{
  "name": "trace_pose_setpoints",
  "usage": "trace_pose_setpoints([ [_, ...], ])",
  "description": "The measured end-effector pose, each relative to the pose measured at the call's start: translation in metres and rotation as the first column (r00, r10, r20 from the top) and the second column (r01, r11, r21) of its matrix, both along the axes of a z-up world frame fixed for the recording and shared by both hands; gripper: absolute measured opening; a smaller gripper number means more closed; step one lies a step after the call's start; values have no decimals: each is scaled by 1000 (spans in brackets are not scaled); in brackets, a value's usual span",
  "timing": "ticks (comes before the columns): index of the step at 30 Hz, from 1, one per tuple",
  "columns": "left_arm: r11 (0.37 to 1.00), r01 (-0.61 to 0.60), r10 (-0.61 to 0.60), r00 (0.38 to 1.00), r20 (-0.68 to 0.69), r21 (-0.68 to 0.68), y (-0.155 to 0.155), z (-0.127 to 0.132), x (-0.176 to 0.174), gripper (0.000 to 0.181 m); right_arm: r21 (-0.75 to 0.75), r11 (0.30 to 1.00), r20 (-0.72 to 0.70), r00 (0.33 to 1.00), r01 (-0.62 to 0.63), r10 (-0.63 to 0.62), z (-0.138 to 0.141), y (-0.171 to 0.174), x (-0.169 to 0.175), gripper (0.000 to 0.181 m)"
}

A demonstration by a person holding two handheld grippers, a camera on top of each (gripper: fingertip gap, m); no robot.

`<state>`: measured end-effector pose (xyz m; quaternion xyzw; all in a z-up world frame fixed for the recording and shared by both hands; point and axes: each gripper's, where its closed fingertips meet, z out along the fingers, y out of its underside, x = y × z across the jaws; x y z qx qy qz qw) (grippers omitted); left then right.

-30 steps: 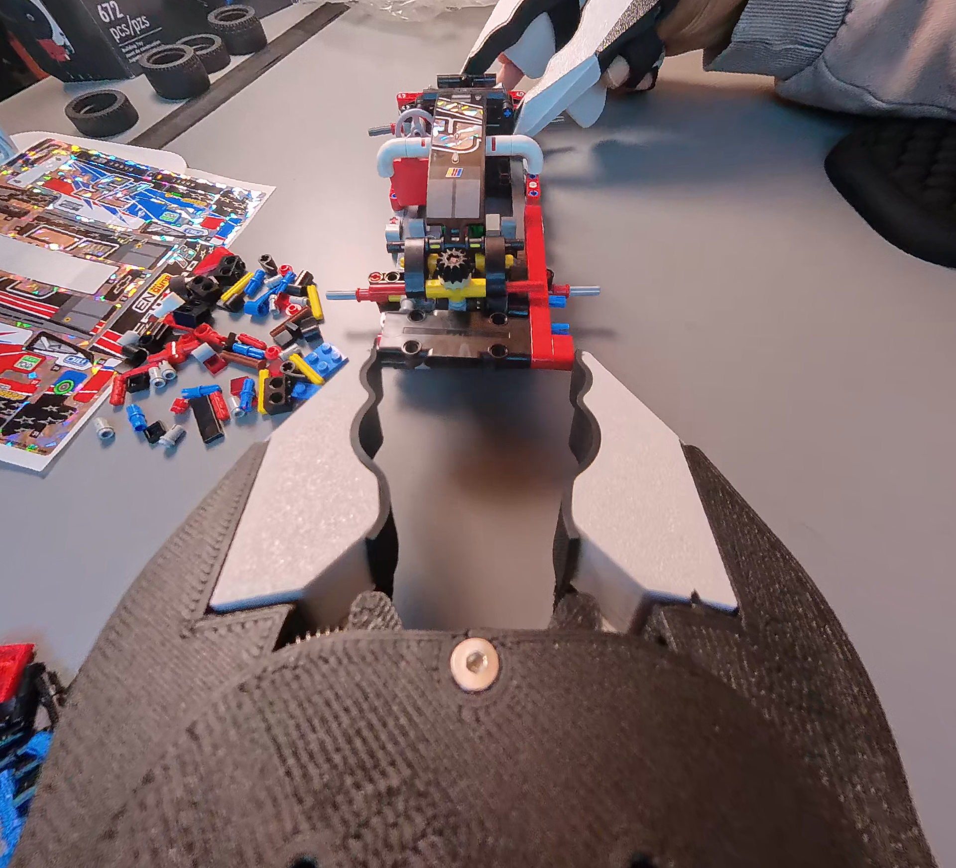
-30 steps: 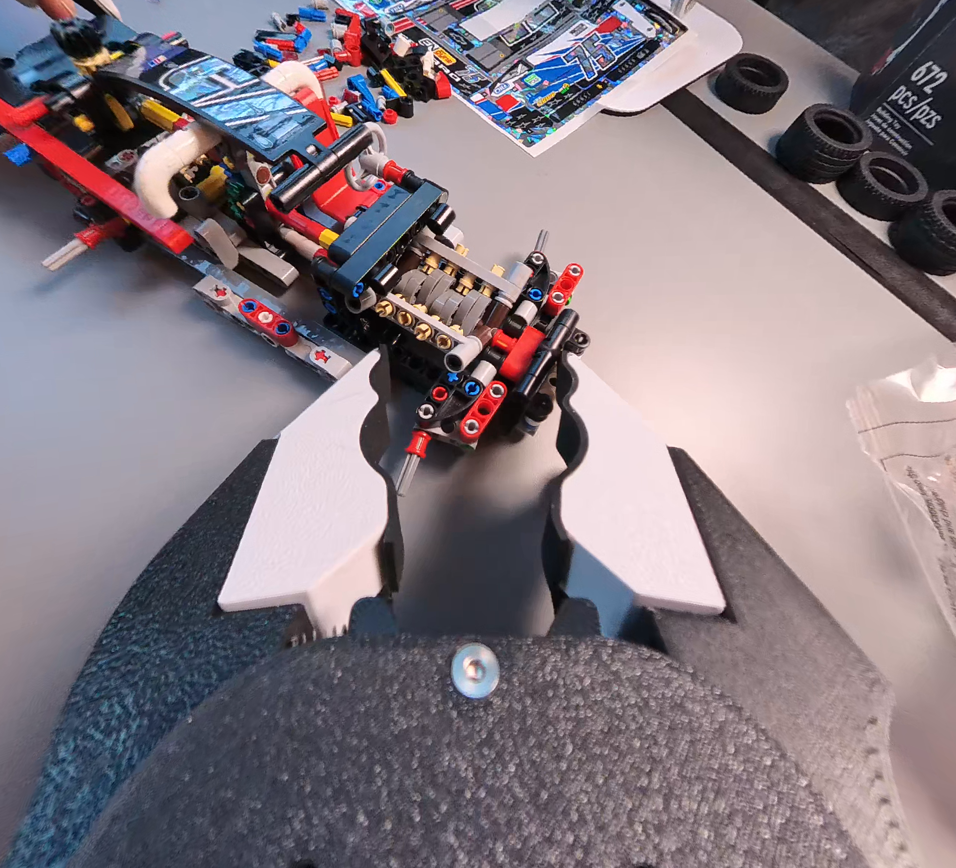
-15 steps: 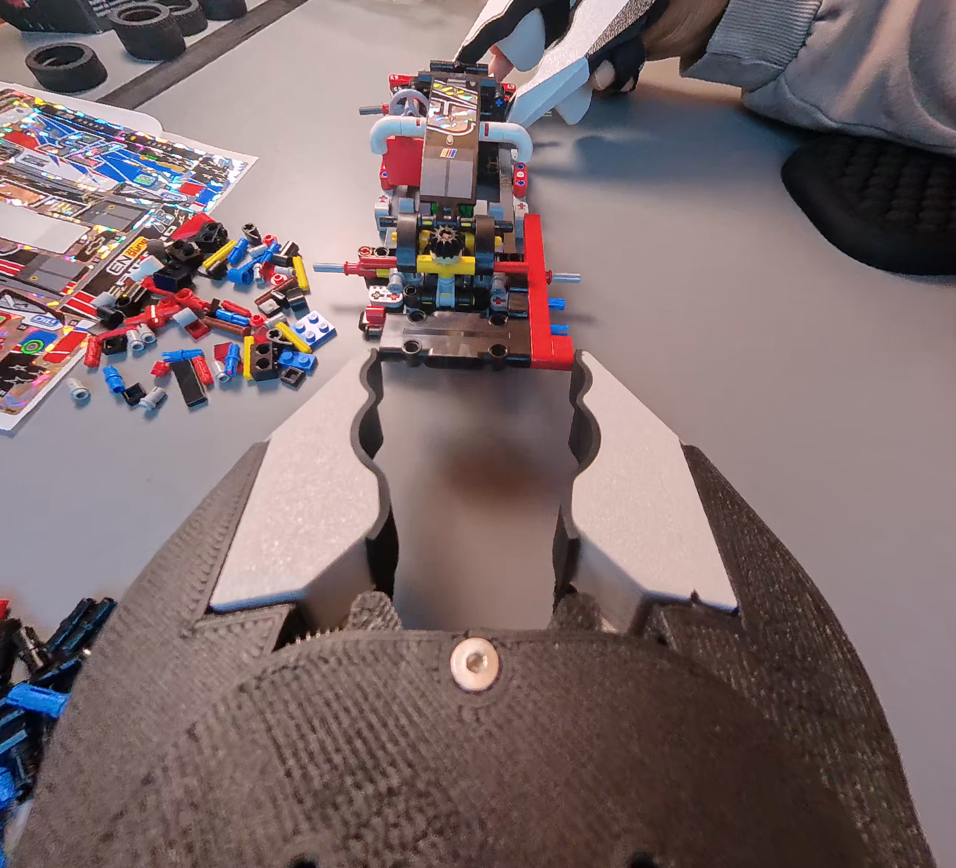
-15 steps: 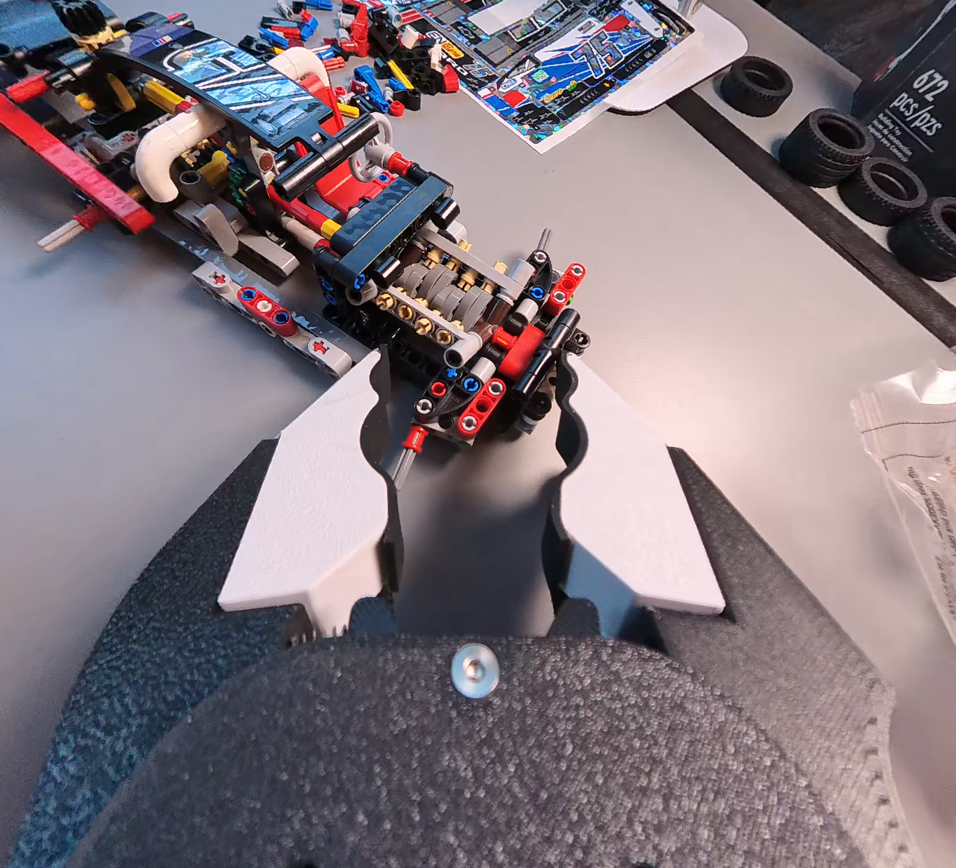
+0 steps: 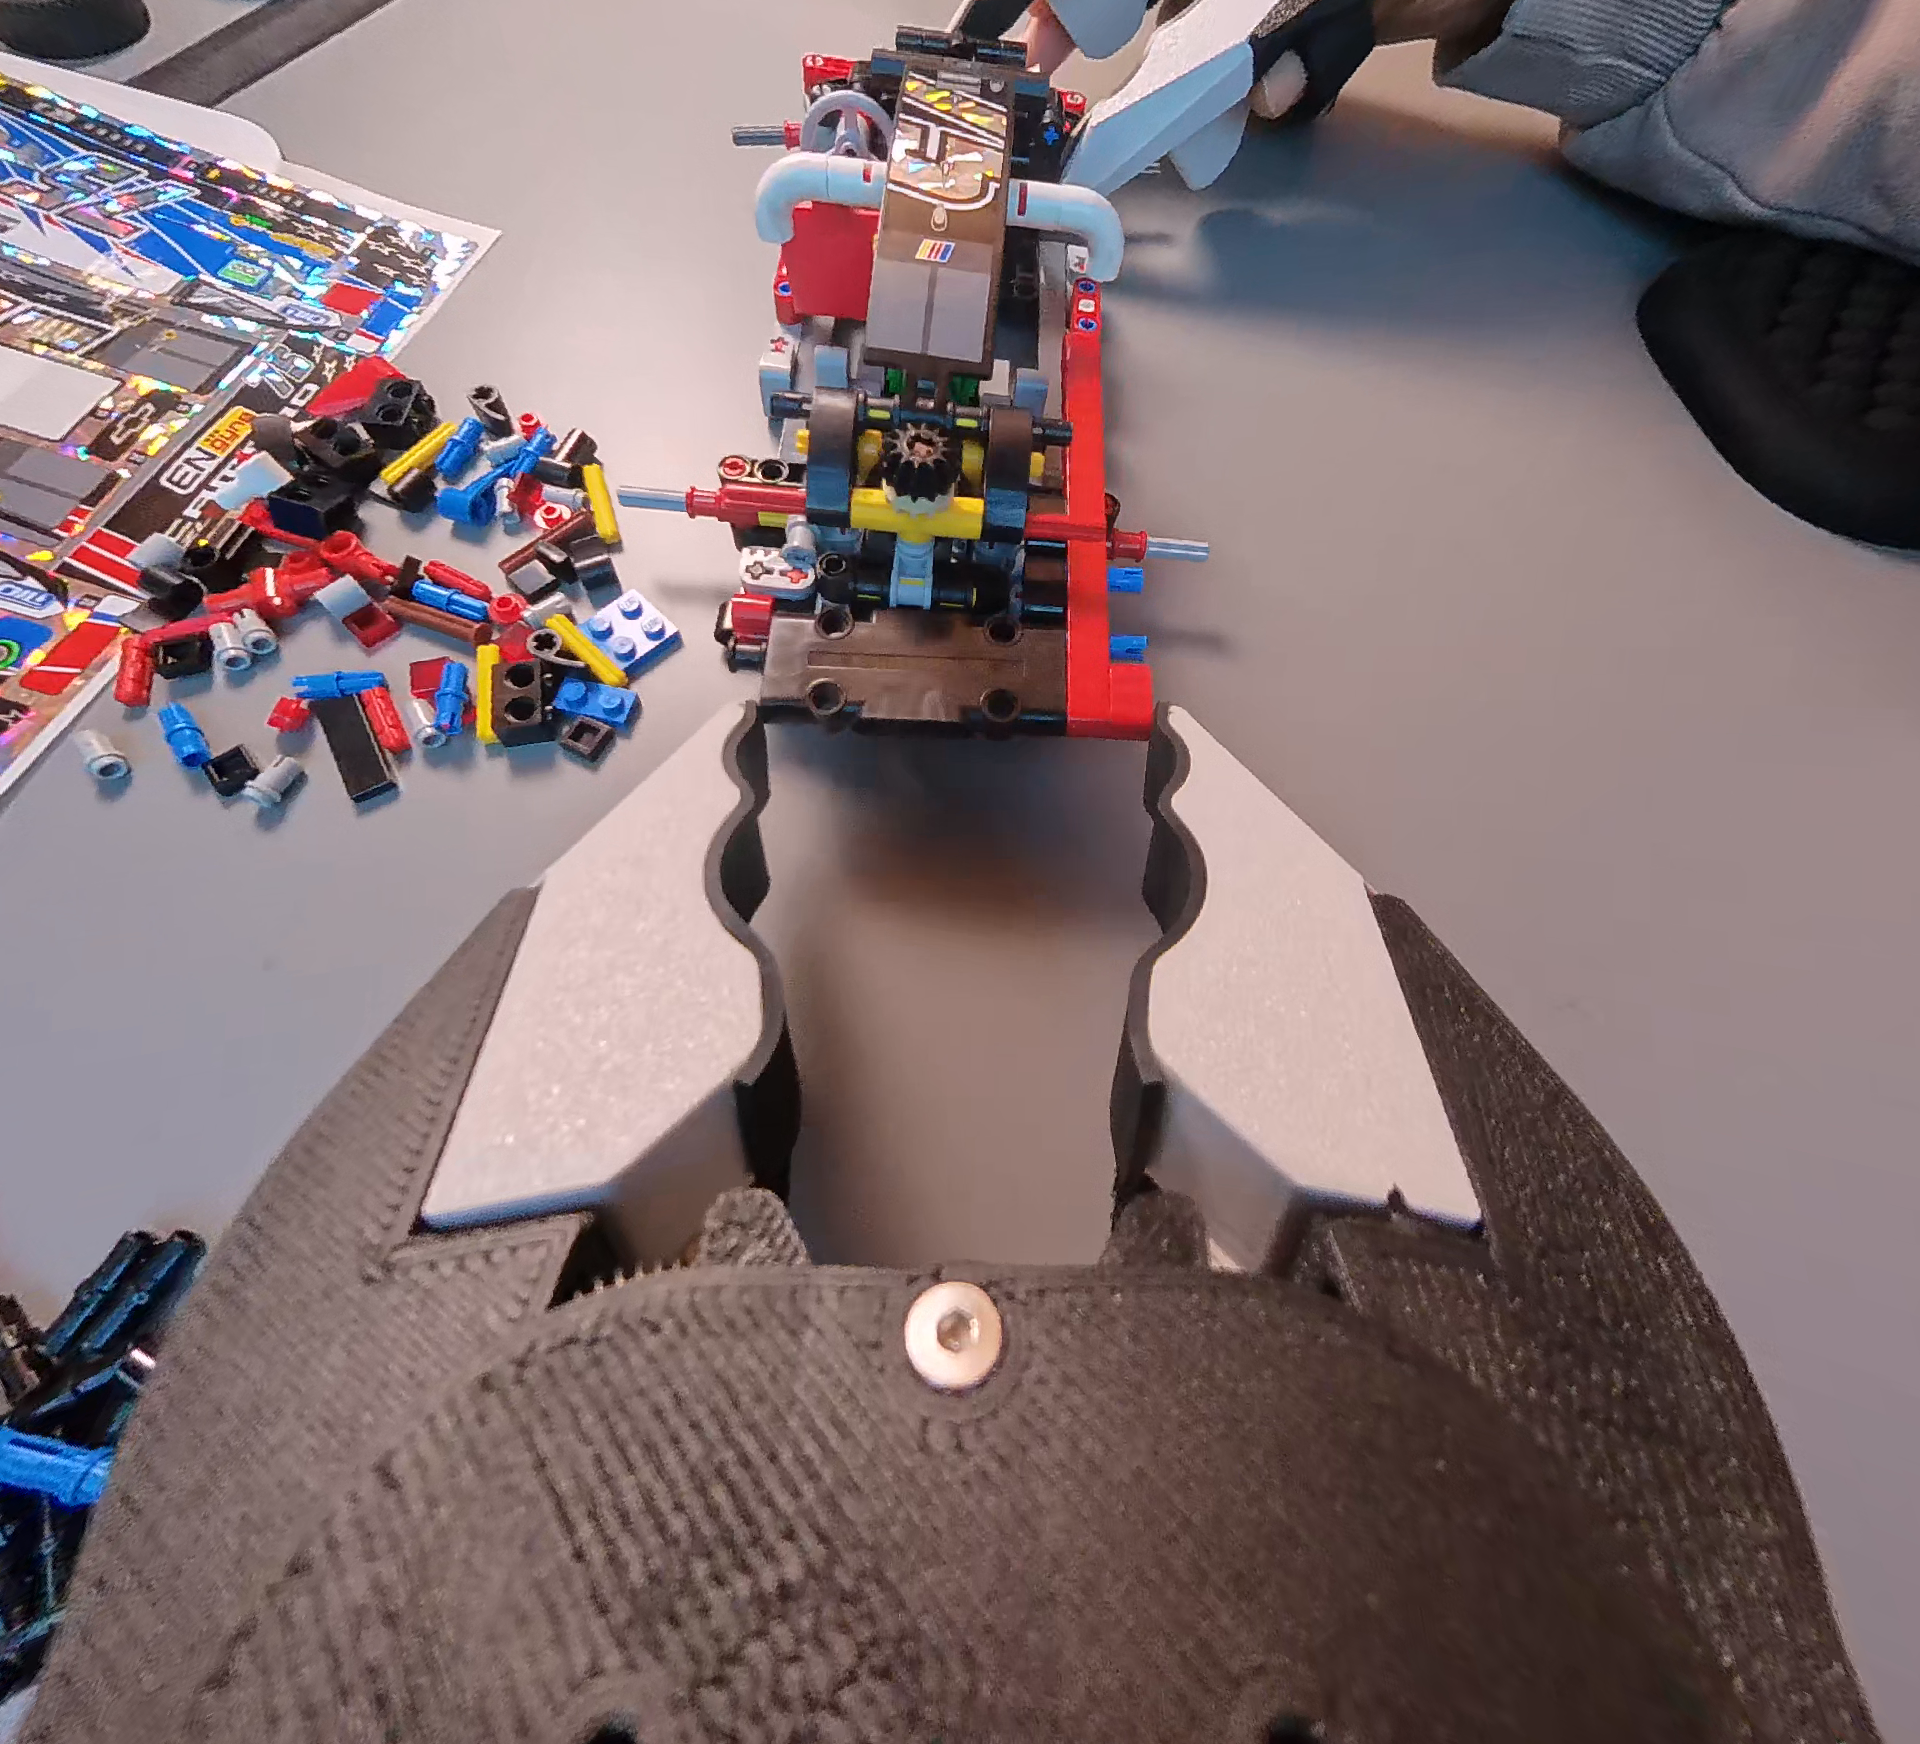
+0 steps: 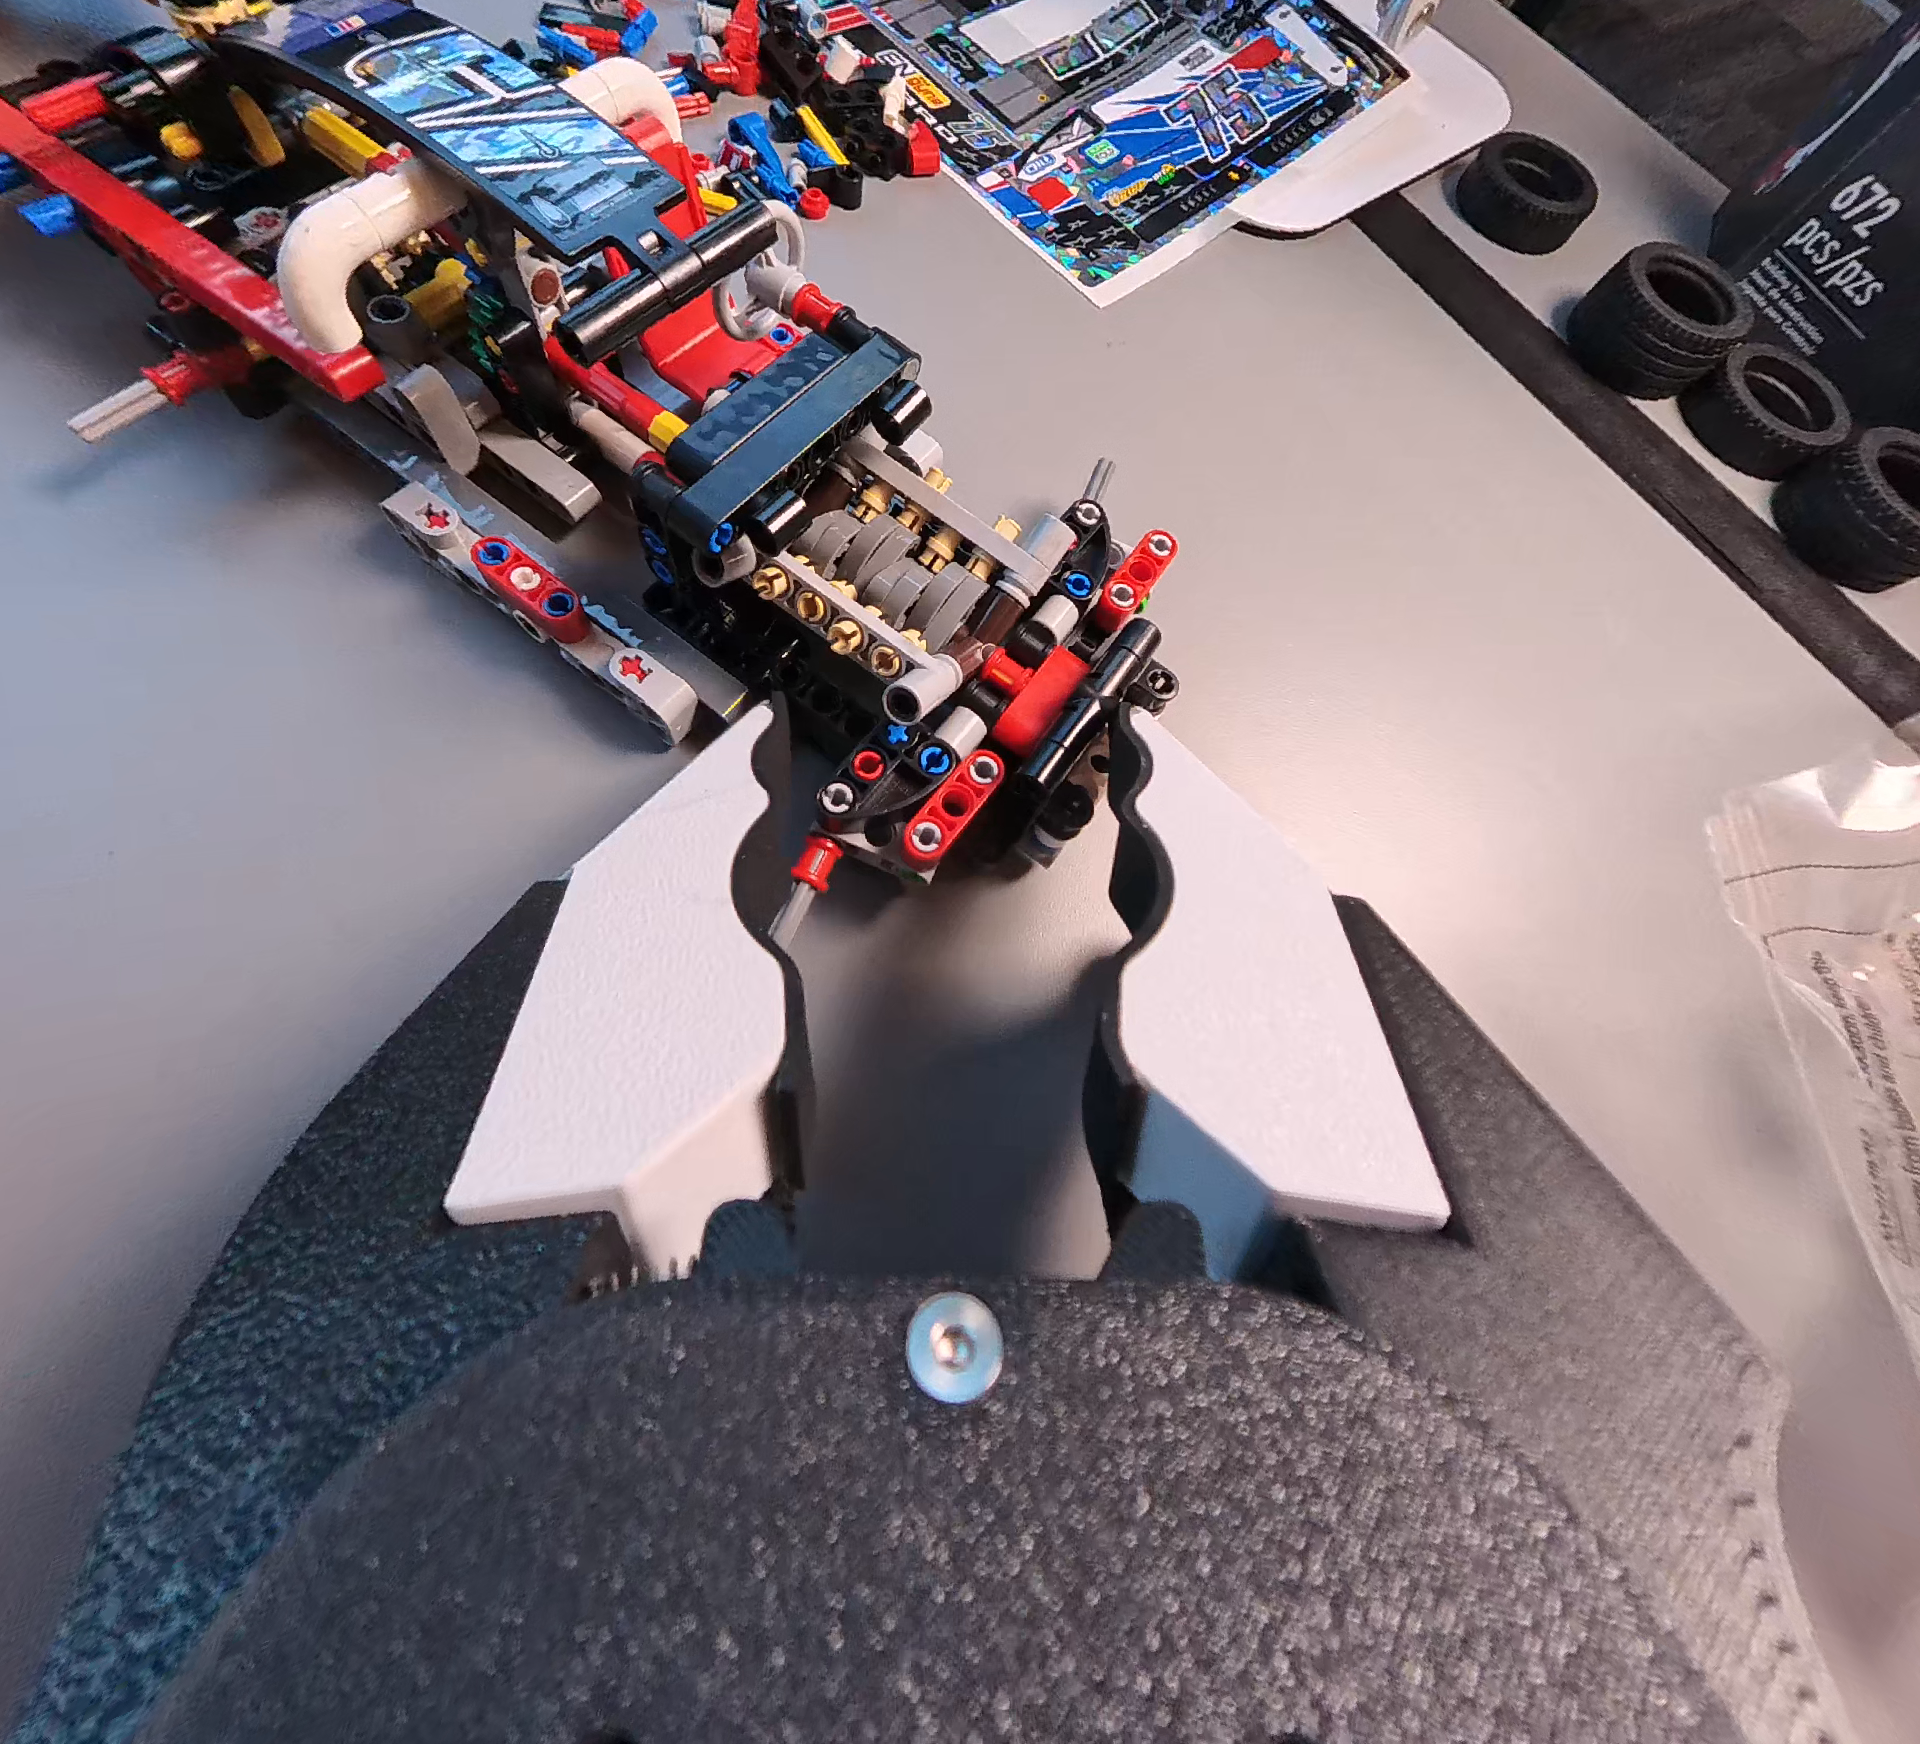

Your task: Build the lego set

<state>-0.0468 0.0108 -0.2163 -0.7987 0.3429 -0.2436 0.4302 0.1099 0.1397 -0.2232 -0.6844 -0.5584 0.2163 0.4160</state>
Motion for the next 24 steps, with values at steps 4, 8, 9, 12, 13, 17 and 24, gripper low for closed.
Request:
trace_pose_setpoints([
  [4,1000,3,-2,999,-35,8,2,-3,-3,72,4,1000,3,1000,-3,3,0,0,0,57],
  [8,1000,6,-6,998,-56,11,2,-6,-3,72,10,1000,6,1000,-2,2,0,0,0,57],
  [9,1000,7,-6,998,-66,12,2,-7,-3,72,12,1000,7,1000,-3,3,-1,0,0,57],
  [12,1000,7,-5,994,-114,19,2,-12,-3,72,13,1000,10,1000,-2,2,-1,0,0,57],
  [13,1000,8,-5,992,-128,21,2,-13,-3,72,15,1000,10,1000,-2,2,-1,0,0,57],
  [17,999,12,-7,990,-139,39,2,-12,-2,72,30,1000,16,1000,3,-3,-1,1,2,55],
  [24,997,25,-20,998,-64,80,-1,2,1,71,21,1000,1,1000,17,-17,1,1,8,56],
])
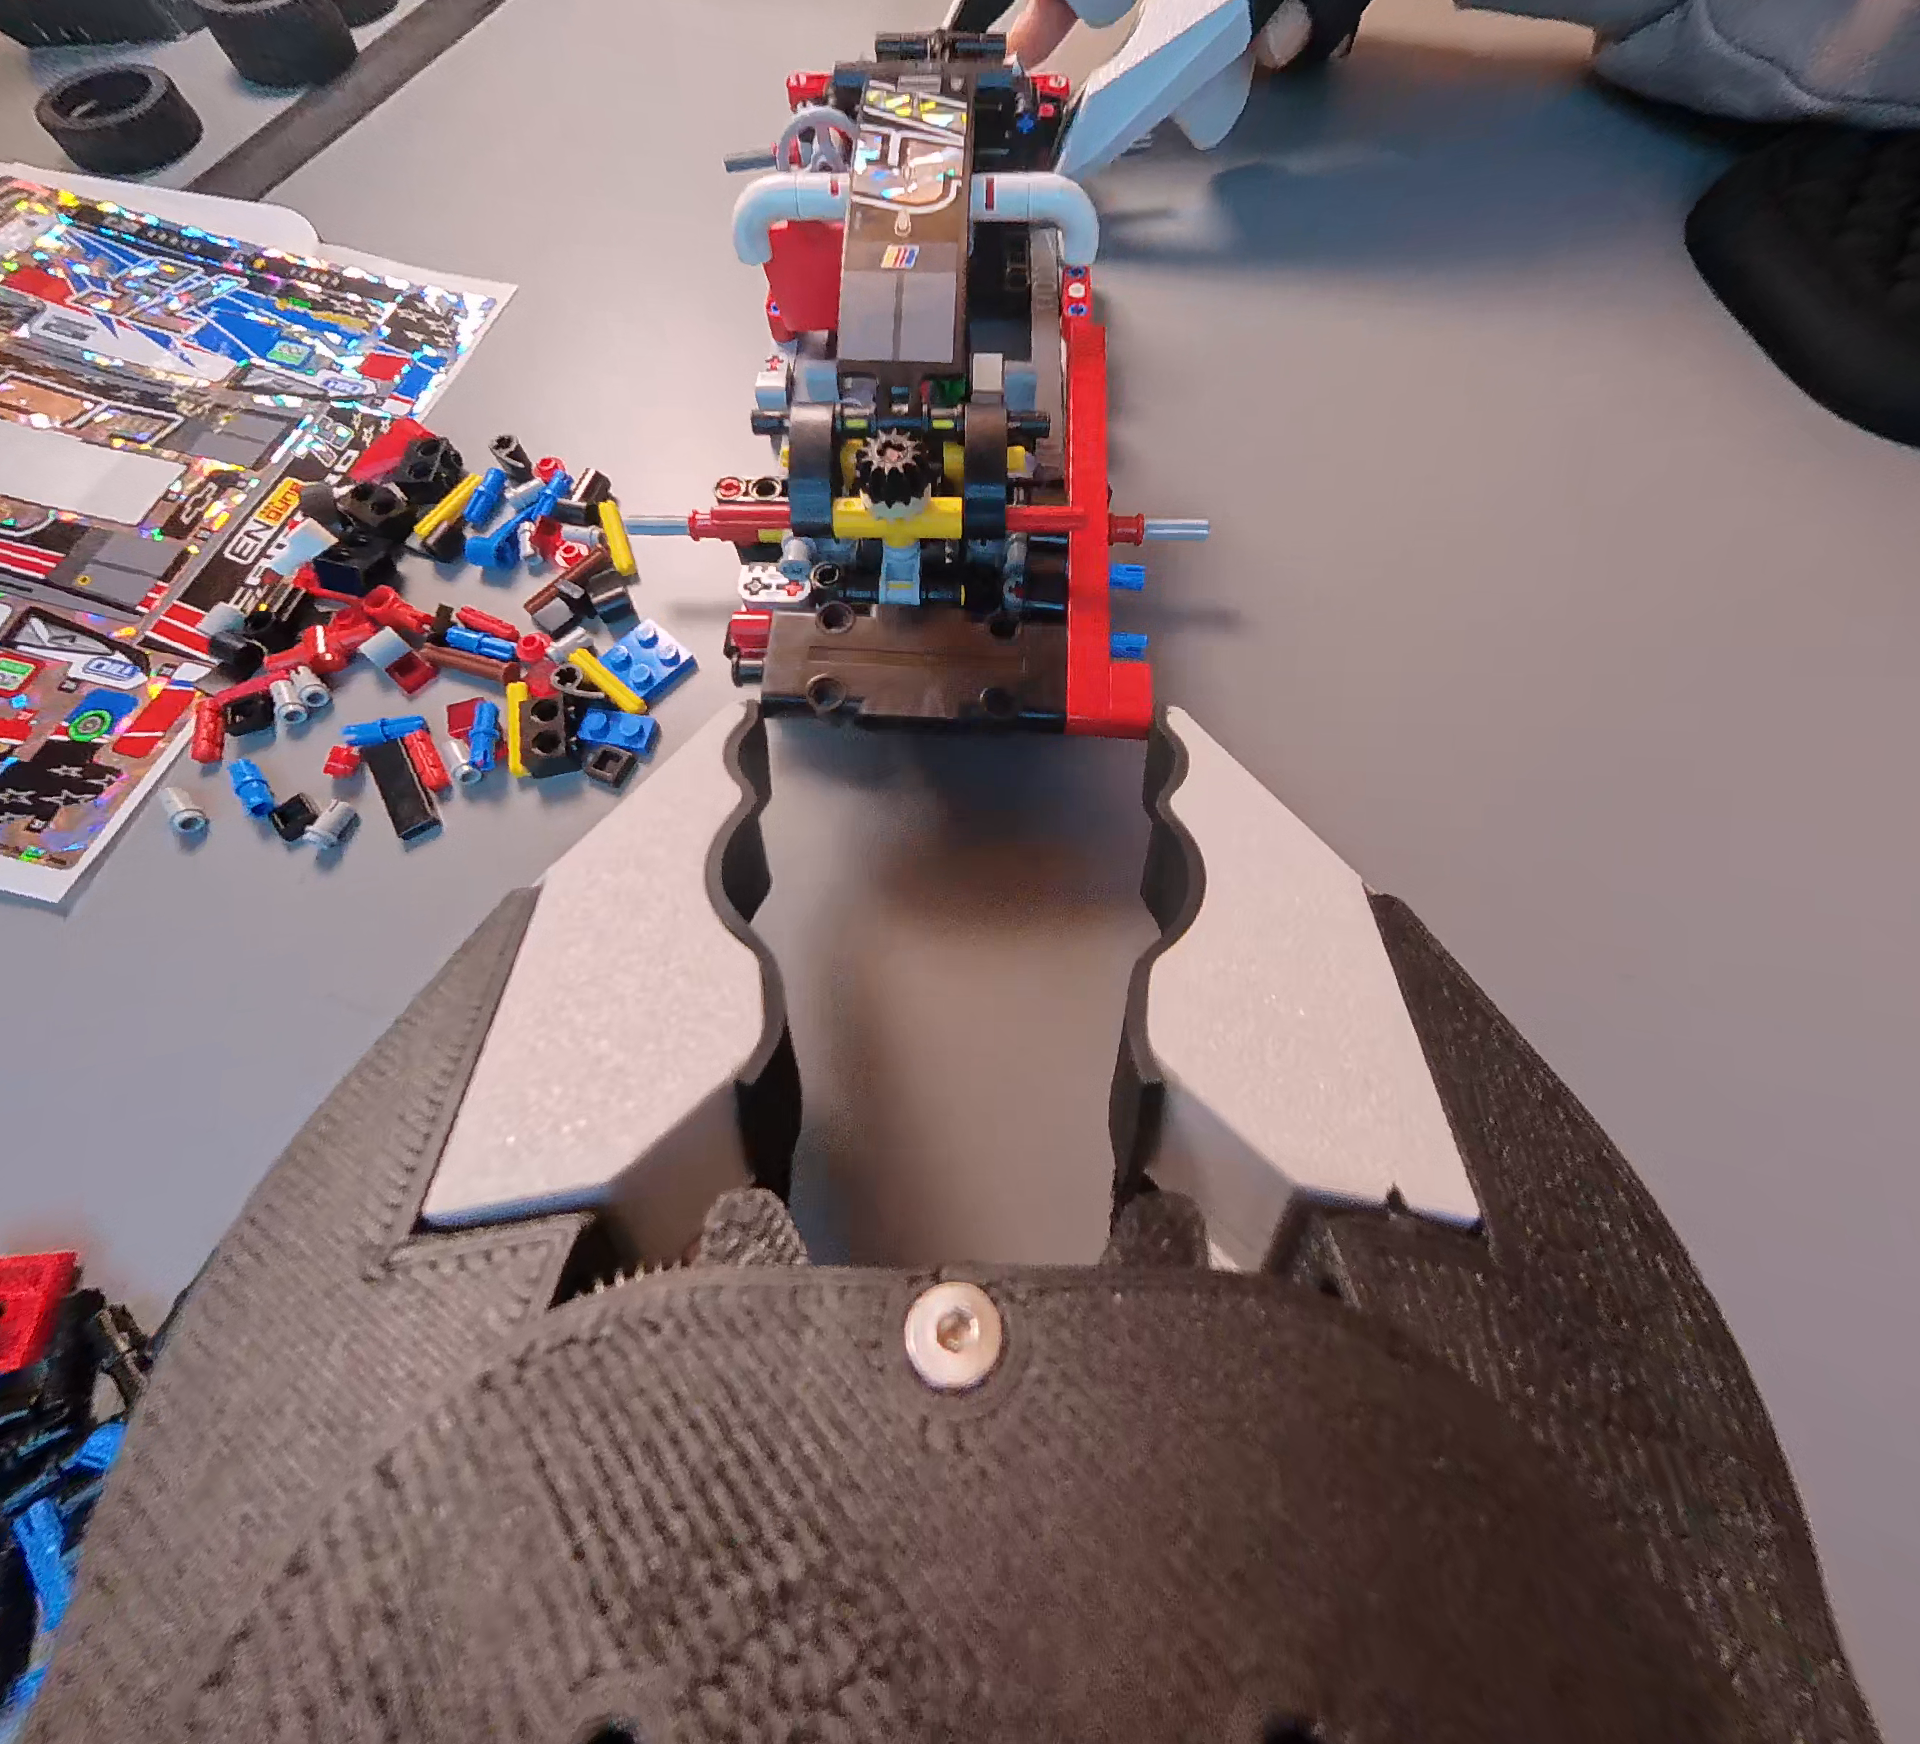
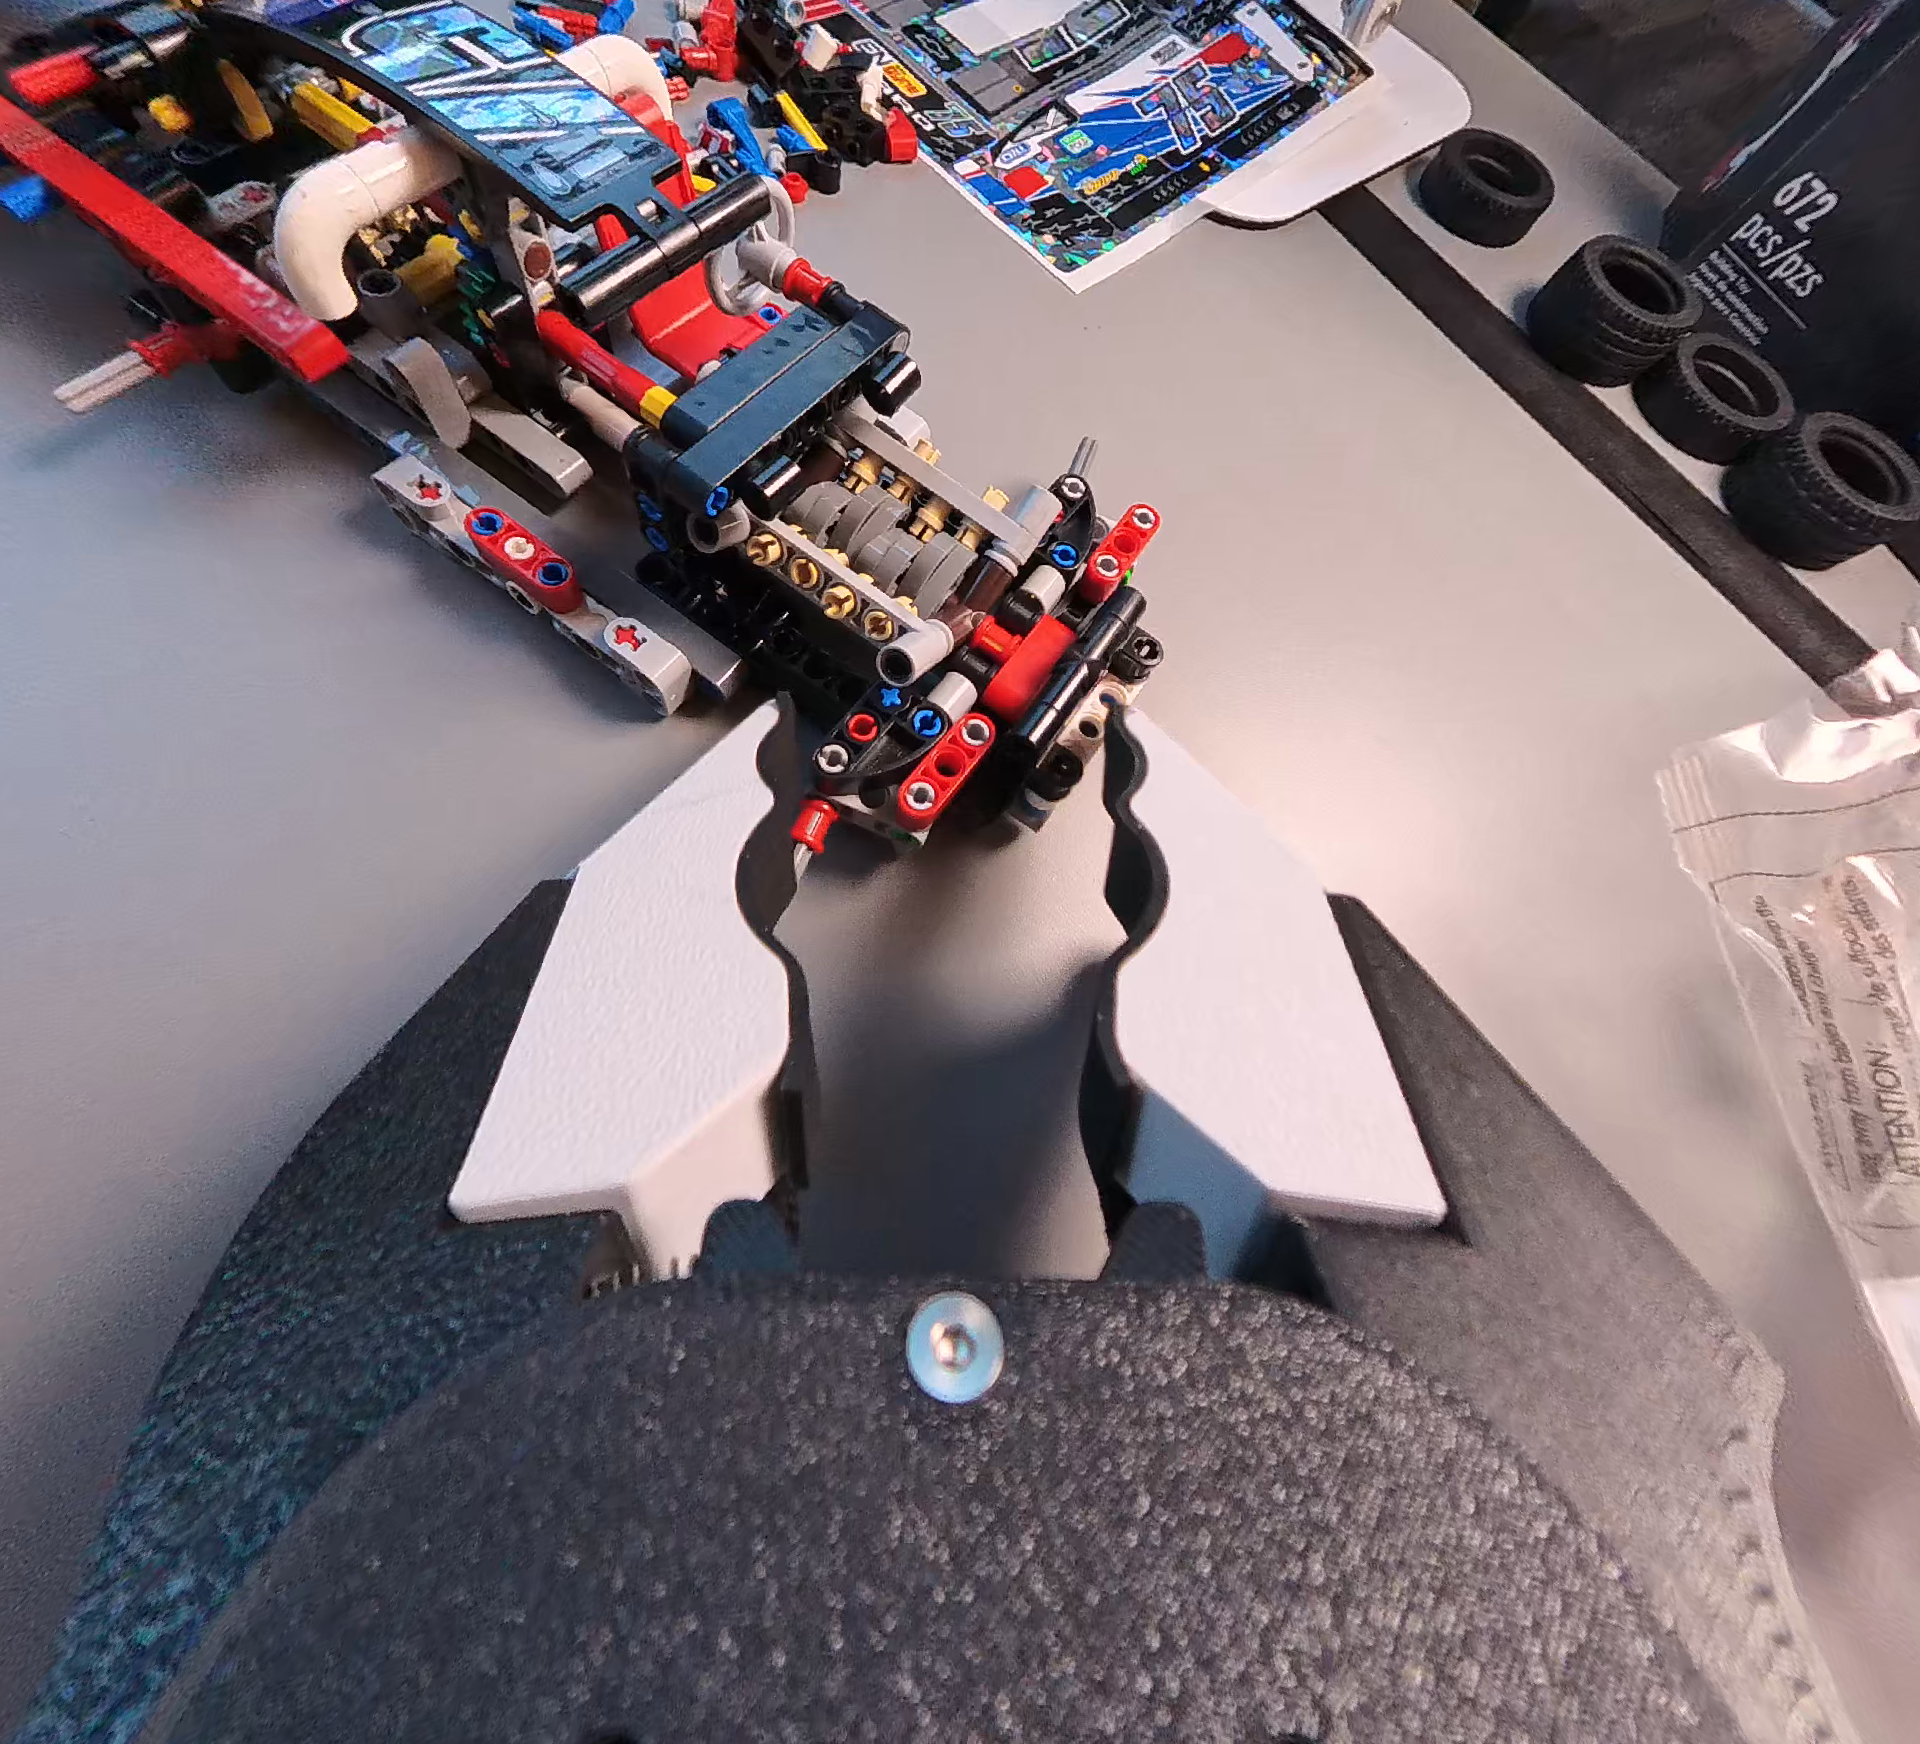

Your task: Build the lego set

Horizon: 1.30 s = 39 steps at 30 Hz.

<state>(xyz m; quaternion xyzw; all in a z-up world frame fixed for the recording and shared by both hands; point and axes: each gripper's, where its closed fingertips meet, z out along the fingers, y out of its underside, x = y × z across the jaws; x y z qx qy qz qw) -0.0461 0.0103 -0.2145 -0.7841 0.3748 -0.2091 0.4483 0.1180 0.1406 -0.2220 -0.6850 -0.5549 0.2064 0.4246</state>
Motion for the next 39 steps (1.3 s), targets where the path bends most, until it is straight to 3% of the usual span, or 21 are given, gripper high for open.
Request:
trace_pose_setpoints([
  [7,997,-22,21,999,25,70,5,12,0,71,5,1000,17,1000,-9,9,-3,-2,0,56],
  [39,998,-34,32,998,46,56,10,11,4,71,36,999,50,999,-11,9,-3,-5,3,54],
])
